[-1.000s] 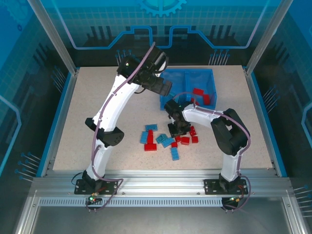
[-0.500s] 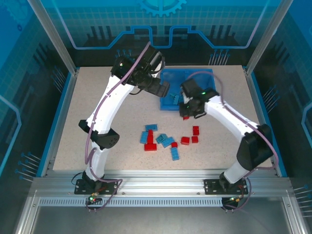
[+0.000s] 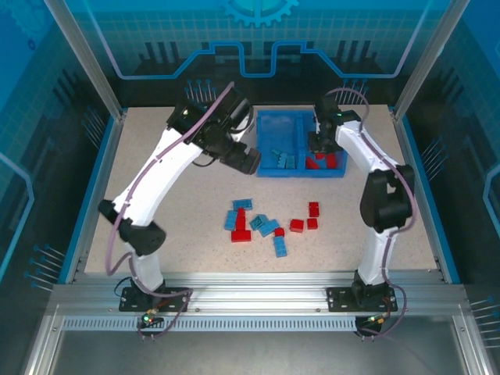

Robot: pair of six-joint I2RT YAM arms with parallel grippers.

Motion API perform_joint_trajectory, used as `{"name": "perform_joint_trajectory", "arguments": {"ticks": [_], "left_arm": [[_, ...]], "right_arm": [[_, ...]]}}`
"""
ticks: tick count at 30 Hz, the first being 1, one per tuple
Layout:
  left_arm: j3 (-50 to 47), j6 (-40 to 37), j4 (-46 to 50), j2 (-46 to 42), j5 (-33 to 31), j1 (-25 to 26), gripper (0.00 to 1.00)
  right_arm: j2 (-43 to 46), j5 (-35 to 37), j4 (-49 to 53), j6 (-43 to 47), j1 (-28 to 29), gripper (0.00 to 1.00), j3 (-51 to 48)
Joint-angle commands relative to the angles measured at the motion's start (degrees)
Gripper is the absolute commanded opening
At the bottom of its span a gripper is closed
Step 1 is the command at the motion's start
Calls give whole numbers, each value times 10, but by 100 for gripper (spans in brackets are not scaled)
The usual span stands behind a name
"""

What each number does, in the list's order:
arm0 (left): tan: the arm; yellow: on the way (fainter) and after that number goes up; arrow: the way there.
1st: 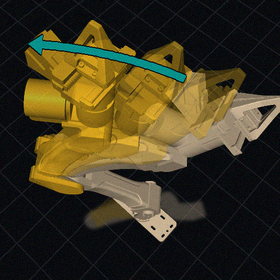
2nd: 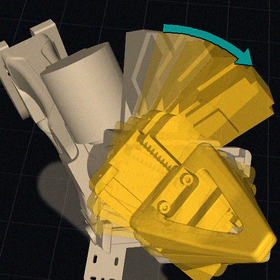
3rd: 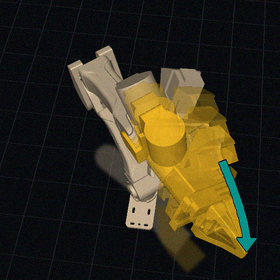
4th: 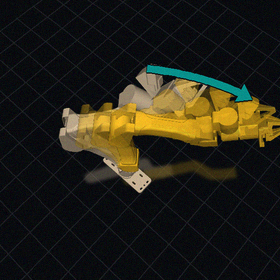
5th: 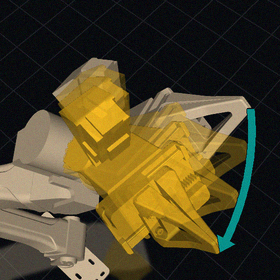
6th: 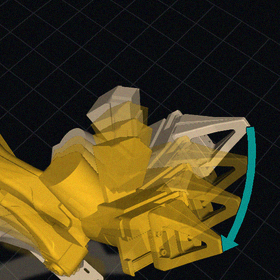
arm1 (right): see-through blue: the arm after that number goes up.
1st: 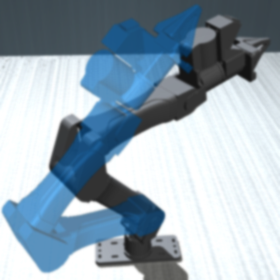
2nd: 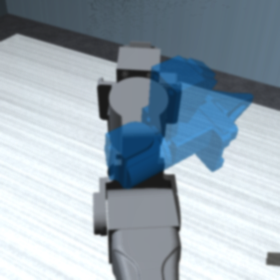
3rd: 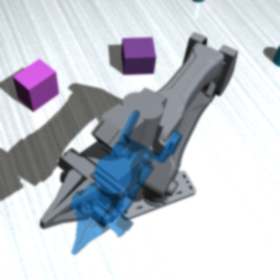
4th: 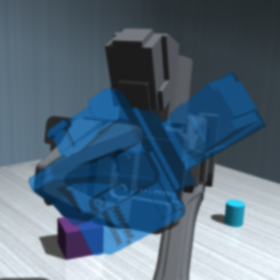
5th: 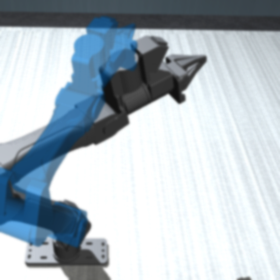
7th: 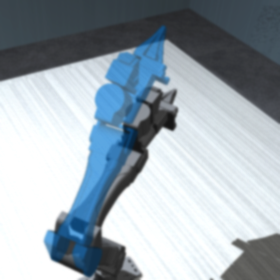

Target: Sort the legos into containers by color

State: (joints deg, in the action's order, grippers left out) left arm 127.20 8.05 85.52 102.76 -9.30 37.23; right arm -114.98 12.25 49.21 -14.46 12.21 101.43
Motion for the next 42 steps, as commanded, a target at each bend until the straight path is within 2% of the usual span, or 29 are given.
{"name": "perform_joint_trajectory", "arguments": {"ticks": [1, 6, 11, 19, 24, 28, 32, 37, 40, 42], "left_arm": [[-119, 39, -115, -105, 48, -9, 99], [-226, 71, -189, -156, 87, -11, 99], [-294, 82, -252, -186, 97, -11, 99], [-377, 137, -325, -208, 88, -13, 99], [-471, 224, -379, -237, 87, -42, 99], [-552, 253, -425, -258, 107, -59, 99], [-613, 279, -461, -252, 120, -64, 99], [-632, 308, -504, -190, 125, -52, 99], [-613, 314, -499, -132, 93, -30, 99], [-604, 325, -504, -101, 81, -23, 99]], "right_arm": [[-40, 17, 13, 26, -9, 17, 43], [-95, 14, 16, 21, -17, 22, 66], [-127, 8, 35, 23, -18, 37, 101], [-103, 8, 71, 24, -19, 39, 142], [-16, -21, 100, 1, -31, 40, 119], [105, -124, 131, -23, -40, 43, 58], [250, -245, 99, -46, -26, 55, -76], [358, -253, 96, -94, 12, 69, -191], [381, -242, 91, -109, 28, 83, -233], [379, -245, 97, -114, 28, 88, -239]]}}
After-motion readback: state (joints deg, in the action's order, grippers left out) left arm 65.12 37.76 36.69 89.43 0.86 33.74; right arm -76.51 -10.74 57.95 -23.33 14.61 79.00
